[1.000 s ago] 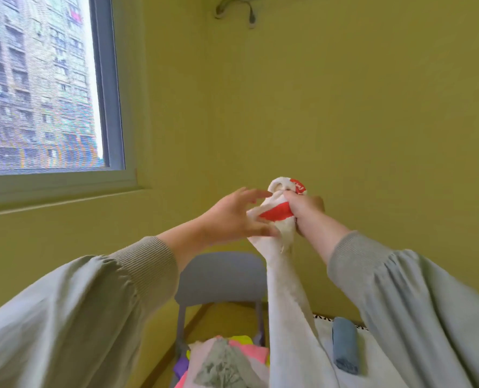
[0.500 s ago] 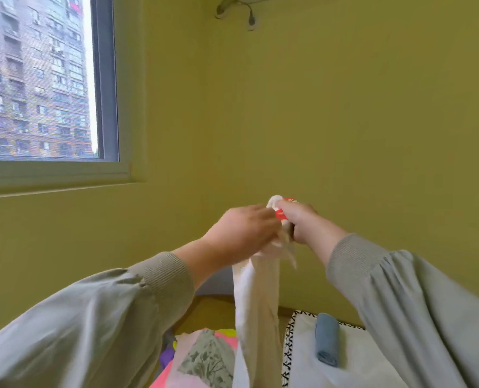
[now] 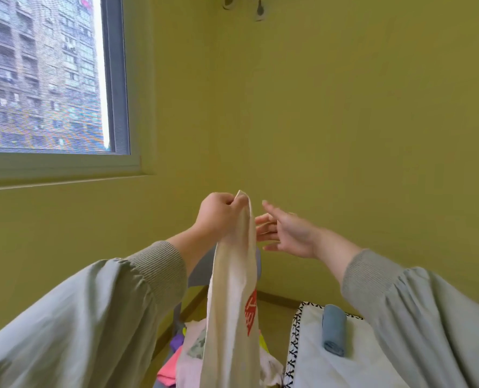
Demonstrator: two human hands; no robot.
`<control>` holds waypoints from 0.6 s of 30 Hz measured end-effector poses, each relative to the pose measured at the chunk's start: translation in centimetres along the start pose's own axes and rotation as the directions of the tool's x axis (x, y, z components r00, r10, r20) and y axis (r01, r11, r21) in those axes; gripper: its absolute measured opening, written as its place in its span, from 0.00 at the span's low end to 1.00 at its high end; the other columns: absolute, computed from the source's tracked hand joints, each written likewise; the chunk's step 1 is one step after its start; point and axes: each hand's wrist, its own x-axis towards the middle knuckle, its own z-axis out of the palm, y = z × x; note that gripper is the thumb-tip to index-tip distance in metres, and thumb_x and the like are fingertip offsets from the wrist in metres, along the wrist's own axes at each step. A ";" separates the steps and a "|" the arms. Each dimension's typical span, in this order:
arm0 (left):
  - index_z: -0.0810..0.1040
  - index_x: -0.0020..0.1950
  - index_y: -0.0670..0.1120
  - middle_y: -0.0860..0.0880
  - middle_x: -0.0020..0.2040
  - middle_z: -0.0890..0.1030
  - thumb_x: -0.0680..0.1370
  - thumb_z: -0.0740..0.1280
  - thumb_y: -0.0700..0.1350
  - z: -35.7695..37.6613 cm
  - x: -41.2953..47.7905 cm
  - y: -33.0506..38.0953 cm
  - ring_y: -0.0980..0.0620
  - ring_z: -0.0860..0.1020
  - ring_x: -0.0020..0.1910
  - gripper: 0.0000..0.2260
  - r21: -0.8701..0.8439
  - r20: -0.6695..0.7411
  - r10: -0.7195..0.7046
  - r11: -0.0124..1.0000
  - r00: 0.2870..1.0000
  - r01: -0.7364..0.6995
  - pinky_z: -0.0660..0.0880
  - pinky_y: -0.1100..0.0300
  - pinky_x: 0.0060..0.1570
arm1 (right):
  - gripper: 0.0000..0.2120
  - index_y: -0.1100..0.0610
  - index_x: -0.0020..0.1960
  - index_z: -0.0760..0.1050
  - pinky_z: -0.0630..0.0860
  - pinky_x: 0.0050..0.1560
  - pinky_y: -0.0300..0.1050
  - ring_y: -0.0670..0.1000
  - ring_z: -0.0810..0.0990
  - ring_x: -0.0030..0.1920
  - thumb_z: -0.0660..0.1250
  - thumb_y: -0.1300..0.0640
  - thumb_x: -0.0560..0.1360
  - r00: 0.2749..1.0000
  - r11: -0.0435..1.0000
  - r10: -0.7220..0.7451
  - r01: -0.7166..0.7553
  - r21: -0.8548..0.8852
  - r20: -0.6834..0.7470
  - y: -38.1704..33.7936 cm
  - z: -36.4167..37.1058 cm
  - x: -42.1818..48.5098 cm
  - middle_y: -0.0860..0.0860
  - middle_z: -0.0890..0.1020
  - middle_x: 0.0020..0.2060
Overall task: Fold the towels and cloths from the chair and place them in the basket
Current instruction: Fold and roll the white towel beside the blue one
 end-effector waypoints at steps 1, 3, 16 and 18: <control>0.61 0.27 0.47 0.52 0.25 0.60 0.79 0.63 0.49 -0.1 -0.1 -0.2 0.53 0.59 0.24 0.22 0.014 -0.007 -0.009 1.000 1.000 0.009 0.54 0.63 0.20 | 0.20 0.56 0.48 0.74 0.70 0.47 0.46 0.51 0.77 0.45 0.58 0.39 0.77 1.000 1.000 -0.023 0.023 0.019 0.006 0.2 0.3 0.1 0.51 0.79 0.40; 0.65 0.27 0.45 0.51 0.25 0.62 0.78 0.64 0.51 -0.3 -0.1 -0.3 0.52 0.60 0.24 0.22 0.058 -0.003 -0.018 0.998 1.000 0.019 0.55 0.61 0.22 | 0.15 0.55 0.47 0.75 0.70 0.48 0.47 0.50 0.77 0.45 0.62 0.43 0.76 0.997 0.997 -0.080 0.080 -0.024 0.015 0.4 1.1 0.3 0.49 0.79 0.39; 0.76 0.40 0.44 0.48 0.34 0.73 0.77 0.65 0.48 -2.6 0.4 -1.9 0.48 0.69 0.33 0.09 0.272 -0.032 0.000 0.962 0.999 0.009 0.64 0.60 0.29 | 0.14 0.55 0.33 0.77 0.66 0.28 0.37 0.48 0.71 0.32 0.61 0.70 0.71 0.789 0.862 -0.380 0.113 -0.494 -0.483 1.7 1.6 1.5 0.49 0.76 0.29; 0.76 0.58 0.48 0.48 0.48 0.78 0.75 0.67 0.48 -3.0 0.3 -1.8 0.48 0.74 0.41 0.12 0.413 0.066 -0.044 0.911 0.997 0.013 0.70 0.61 0.35 | 0.16 0.53 0.32 0.77 0.68 0.29 0.35 0.45 0.73 0.33 0.62 0.69 0.73 0.772 0.878 -0.405 0.179 -0.443 -0.490 1.0 1.3 1.6 0.47 0.78 0.30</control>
